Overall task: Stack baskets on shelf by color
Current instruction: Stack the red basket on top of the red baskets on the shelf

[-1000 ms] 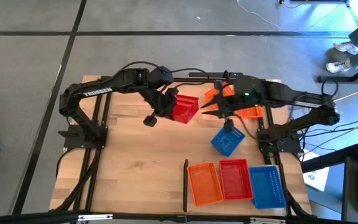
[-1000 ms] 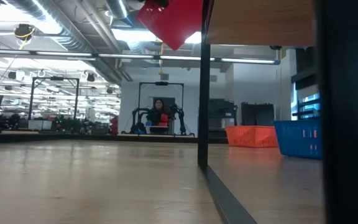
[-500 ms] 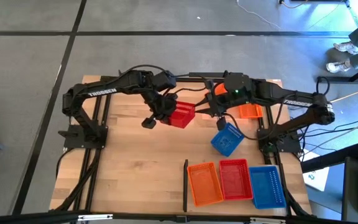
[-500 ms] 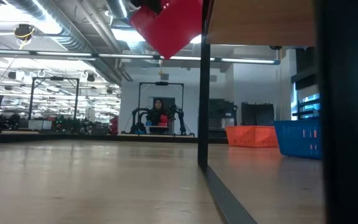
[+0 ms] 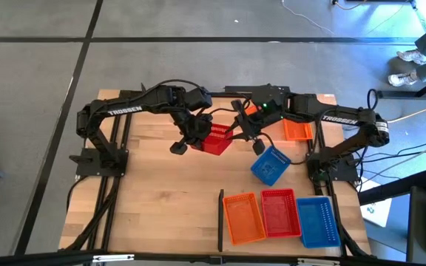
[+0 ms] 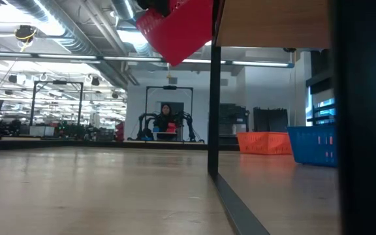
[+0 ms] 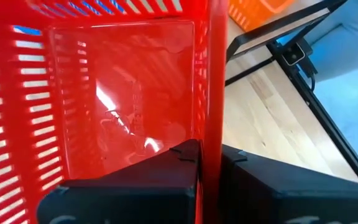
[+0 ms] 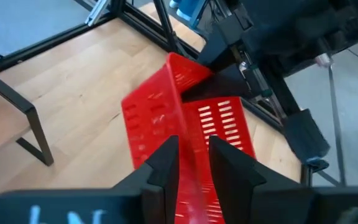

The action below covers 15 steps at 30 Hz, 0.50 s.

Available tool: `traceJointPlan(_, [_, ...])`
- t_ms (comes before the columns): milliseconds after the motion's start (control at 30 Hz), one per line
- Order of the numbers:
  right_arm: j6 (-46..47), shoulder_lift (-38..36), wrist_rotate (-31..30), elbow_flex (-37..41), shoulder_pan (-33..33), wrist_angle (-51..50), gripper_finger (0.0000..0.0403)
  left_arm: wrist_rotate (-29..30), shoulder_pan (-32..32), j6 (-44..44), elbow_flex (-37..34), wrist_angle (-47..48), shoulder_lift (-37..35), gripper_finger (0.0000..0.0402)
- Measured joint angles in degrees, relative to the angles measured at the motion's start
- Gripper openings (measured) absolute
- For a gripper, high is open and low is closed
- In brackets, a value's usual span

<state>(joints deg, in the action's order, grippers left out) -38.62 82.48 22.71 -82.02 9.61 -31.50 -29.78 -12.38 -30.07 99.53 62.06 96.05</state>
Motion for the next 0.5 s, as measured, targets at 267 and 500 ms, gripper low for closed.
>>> traceJointPlan(267, [-0.92,0.83,1.57,0.00,0.04,-0.22,0.0090,0.15,1.15,0.11,0.00,0.02,0.00,0.0000])
traceJointPlan(500, [-0.89,2.75,5.55,0.00,0.44,-0.71,0.0090,0.29,1.29,1.19,0.00,0.11,0.00,0.0000])
